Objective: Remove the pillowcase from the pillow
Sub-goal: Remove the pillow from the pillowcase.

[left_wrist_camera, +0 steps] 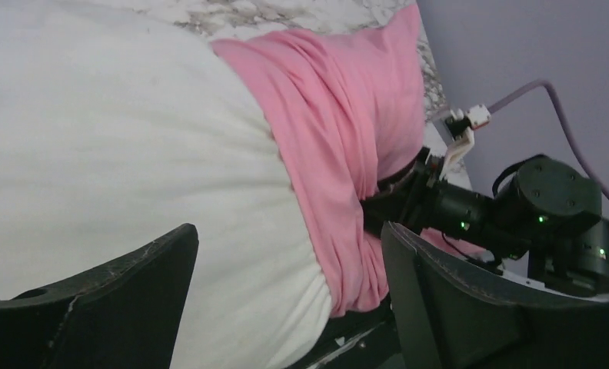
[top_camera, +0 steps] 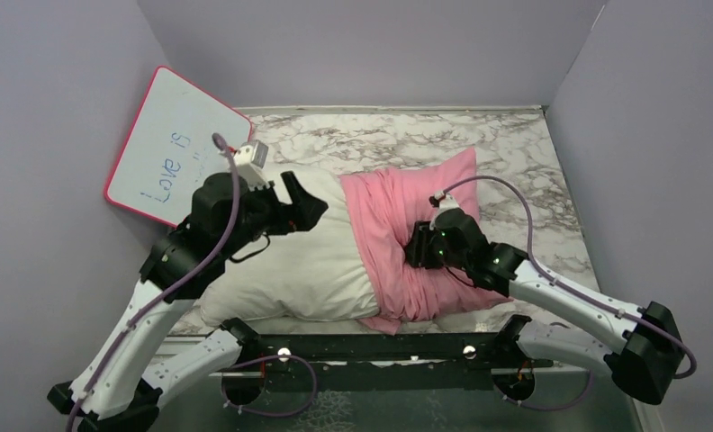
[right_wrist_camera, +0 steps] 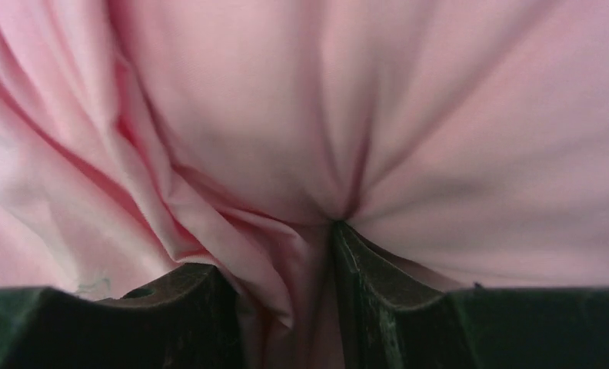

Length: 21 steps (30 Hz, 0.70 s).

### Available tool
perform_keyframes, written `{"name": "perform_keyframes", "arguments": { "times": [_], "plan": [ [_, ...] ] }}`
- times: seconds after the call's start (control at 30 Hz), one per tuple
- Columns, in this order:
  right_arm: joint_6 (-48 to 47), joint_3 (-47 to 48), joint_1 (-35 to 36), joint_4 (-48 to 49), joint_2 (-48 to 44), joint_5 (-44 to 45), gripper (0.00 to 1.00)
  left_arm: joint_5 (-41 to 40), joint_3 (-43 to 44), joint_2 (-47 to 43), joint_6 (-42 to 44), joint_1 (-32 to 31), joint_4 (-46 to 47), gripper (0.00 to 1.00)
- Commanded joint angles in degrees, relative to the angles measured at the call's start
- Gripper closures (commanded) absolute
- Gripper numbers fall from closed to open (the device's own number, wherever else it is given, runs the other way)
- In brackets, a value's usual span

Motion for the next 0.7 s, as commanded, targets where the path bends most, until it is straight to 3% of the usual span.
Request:
{"name": "perform_keyframes", "arguments": {
  "times": [0.0, 0.2, 0.33, 0.5, 0.57, 0.67],
  "plan": [
    [12.85, -14.77, 0.67, -2.1, -3.09, -12.64, 0.57, -4.16, 4.17, 13.76, 10.27, 0.24, 3.09, 0.08],
    [17.59, -19.78, 0.67, -0.49, -10.62, -10.75, 0.56, -10.52, -4.35, 26.2, 8.61, 0.37, 11.93, 0.08],
    [15.1, -12.44, 0.71, -8.97, -11.65, -6.44, 0.55, -7.12, -12.18, 25.73, 4.62, -0.04, 15.13, 0.51],
    [8.45, -0.72, 0.65, -17.76, -14.12, 1.66, 0.46, -2.07, -24.13, 13.53, 0.95, -0.2, 19.72, 0.89],
    [5.55, 5.2, 0.68, -19.96, -14.52, 4.9, 0.39, 0.8, -28.12, 8.89, -0.55, -0.2, 21.1, 0.99],
    [0.97, 15.14, 0.64, -22.03, -13.17, 10.4, 0.28, 6.21, -32.95, 3.33, -2.77, -0.35, 22.31, 1.0]
  ]
}}
